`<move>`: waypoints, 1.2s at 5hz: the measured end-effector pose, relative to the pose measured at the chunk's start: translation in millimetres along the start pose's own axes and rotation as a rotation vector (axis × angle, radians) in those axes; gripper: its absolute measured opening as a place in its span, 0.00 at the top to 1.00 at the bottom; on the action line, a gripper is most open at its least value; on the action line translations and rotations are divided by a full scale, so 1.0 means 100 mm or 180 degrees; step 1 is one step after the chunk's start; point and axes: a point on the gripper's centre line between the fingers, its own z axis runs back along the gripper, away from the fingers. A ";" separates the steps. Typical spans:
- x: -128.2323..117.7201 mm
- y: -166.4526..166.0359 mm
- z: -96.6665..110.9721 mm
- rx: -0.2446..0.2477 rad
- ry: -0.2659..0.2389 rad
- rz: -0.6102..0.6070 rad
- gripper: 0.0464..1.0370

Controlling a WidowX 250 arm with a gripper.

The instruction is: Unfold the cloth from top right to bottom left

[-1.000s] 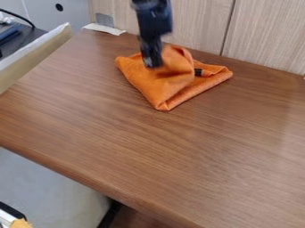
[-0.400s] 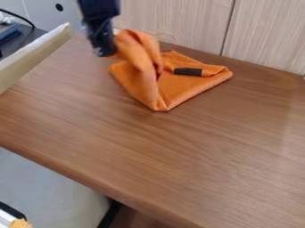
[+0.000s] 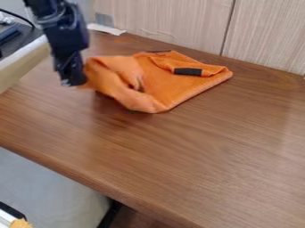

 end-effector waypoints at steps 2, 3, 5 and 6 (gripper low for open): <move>-0.28 -0.16 -0.12 0.0049 0.0076 0.0087 0.99; -0.37 -0.25 -0.24 0.0029 0.0020 0.0130 0.96; -0.47 -0.33 -0.41 -0.0026 0.0176 0.0259 0.53; -0.42 -0.35 -0.42 -0.0049 0.0227 0.0225 0.22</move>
